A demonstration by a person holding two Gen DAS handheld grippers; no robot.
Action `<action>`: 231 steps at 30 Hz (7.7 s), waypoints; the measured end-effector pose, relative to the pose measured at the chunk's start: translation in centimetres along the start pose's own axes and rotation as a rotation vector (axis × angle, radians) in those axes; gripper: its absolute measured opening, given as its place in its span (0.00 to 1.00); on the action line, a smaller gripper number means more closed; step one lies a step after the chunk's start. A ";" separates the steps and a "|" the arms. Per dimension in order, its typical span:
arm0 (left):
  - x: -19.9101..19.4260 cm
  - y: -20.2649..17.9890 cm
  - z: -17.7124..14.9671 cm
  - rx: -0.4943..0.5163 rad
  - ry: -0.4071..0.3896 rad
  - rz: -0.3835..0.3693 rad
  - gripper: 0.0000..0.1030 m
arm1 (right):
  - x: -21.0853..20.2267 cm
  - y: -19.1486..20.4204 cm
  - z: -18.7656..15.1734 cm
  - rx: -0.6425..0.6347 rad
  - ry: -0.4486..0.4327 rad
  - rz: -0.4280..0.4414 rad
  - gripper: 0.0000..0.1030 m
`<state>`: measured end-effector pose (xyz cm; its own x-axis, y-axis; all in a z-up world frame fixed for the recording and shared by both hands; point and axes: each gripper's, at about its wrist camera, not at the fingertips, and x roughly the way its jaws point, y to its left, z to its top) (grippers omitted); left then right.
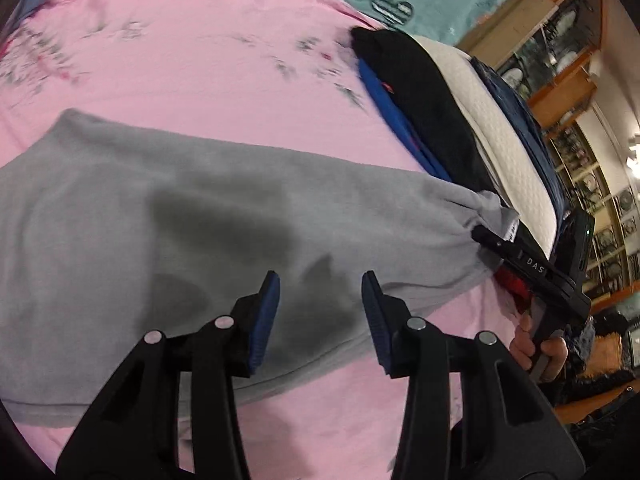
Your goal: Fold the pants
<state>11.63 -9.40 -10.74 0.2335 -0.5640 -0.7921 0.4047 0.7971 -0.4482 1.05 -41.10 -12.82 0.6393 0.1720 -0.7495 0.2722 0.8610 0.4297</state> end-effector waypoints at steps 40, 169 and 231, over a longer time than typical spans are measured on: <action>2.3 -1.7 -3.2 0.016 0.106 -0.223 0.05 | -3.5 12.3 1.6 -0.174 -0.067 0.011 0.24; -6.0 0.0 -1.1 0.026 -0.285 0.140 0.23 | -2.7 6.9 0.6 -0.077 0.100 0.250 0.23; -7.7 7.3 -7.0 -0.072 -0.213 0.060 0.28 | 17.3 41.1 0.5 -0.958 0.583 0.176 0.61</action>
<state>6.57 2.25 -10.86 0.4401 -0.5416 -0.7162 0.3218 0.8398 -0.4373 23.67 -2.97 -7.90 0.1139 0.3075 -0.9447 -0.6105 0.7718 0.1776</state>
